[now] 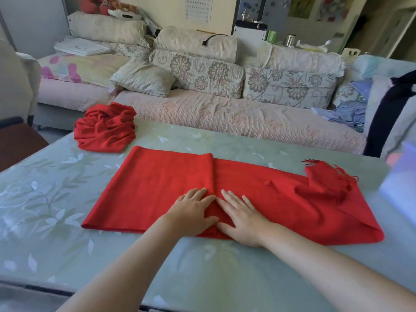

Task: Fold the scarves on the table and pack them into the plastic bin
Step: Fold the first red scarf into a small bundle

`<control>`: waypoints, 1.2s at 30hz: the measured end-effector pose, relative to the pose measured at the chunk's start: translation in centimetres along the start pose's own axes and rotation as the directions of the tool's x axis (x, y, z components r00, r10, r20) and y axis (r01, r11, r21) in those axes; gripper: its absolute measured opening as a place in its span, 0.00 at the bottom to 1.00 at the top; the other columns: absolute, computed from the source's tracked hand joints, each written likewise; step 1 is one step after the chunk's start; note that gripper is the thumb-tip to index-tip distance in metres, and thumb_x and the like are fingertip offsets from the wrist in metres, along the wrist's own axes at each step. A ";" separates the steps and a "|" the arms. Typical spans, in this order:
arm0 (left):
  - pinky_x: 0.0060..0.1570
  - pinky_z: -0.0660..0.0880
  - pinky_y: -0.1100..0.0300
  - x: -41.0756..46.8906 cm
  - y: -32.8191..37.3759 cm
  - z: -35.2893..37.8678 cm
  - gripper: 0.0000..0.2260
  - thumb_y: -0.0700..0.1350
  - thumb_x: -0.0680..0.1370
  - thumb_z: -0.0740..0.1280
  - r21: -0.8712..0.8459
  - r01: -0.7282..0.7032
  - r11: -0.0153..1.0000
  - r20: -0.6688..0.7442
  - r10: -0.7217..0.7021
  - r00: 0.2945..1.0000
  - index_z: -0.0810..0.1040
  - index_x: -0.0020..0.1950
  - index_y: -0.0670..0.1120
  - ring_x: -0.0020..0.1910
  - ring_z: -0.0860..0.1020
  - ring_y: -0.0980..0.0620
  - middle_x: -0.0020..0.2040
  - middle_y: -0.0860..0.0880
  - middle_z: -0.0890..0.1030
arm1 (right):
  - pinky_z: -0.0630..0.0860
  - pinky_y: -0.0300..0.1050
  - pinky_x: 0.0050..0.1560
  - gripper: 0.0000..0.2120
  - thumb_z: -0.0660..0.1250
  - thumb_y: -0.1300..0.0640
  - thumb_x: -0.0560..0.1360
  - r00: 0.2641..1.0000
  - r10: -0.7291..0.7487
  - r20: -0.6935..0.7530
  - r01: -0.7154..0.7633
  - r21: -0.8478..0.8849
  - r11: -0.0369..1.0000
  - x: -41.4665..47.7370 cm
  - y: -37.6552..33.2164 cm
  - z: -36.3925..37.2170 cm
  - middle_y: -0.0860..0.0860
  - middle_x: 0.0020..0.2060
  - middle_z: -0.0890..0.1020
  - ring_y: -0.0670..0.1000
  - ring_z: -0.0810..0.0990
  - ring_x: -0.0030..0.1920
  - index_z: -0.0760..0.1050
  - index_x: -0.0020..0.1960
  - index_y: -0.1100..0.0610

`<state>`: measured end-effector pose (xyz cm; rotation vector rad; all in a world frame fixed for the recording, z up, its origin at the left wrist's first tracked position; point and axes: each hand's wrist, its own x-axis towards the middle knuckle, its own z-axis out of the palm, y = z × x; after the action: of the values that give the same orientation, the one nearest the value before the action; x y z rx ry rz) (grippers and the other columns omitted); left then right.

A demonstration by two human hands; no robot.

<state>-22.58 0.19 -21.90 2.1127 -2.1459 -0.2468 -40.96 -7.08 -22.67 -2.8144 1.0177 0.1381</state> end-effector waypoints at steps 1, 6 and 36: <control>0.76 0.51 0.50 -0.3 0.0 0.1 0.32 0.65 0.78 0.57 0.036 0.002 0.999 0.044 -0.004 0.999 0.53 0.80 0.57 0.79 0.48 0.49 0.80 0.51 0.51 | 0.37 0.56 0.78 0.40 0.47 0.32 0.76 1.000 0.017 0.012 -0.017 -0.002 1.000 -0.5 -0.3 0.4 0.49 0.81 0.39 0.48 0.36 0.79 0.41 0.82 0.47; 0.69 0.65 0.49 -1.2 -0.6 -1.9 0.37 0.68 0.68 0.68 0.041 -0.038 0.998 0.140 0.032 0.990 0.62 0.74 0.59 0.71 0.62 0.49 0.71 0.53 0.64 | 0.33 0.58 0.77 0.41 0.56 0.35 0.79 0.996 0.019 0.087 -0.023 0.045 0.999 -2.2 -2.1 0.7 0.50 0.80 0.35 0.49 0.32 0.78 0.39 0.81 0.48; 0.48 0.72 0.56 8.6 26.4 4.3 0.16 0.58 0.72 0.70 -0.063 -0.446 0.893 -0.051 0.443 0.895 0.78 0.58 0.56 0.53 0.71 0.50 0.53 0.52 0.74 | 0.75 0.47 0.56 0.25 0.67 0.59 0.68 0.945 0.325 -0.031 -0.325 0.004 0.946 -19.4 24.4 -4.1 0.45 0.59 0.75 0.50 0.77 0.59 0.76 0.63 0.43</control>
<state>-49.47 -7.99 -21.08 1.5126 -2.4763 -0.2321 -71.37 -14.13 -18.56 -2.6330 1.4844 0.1296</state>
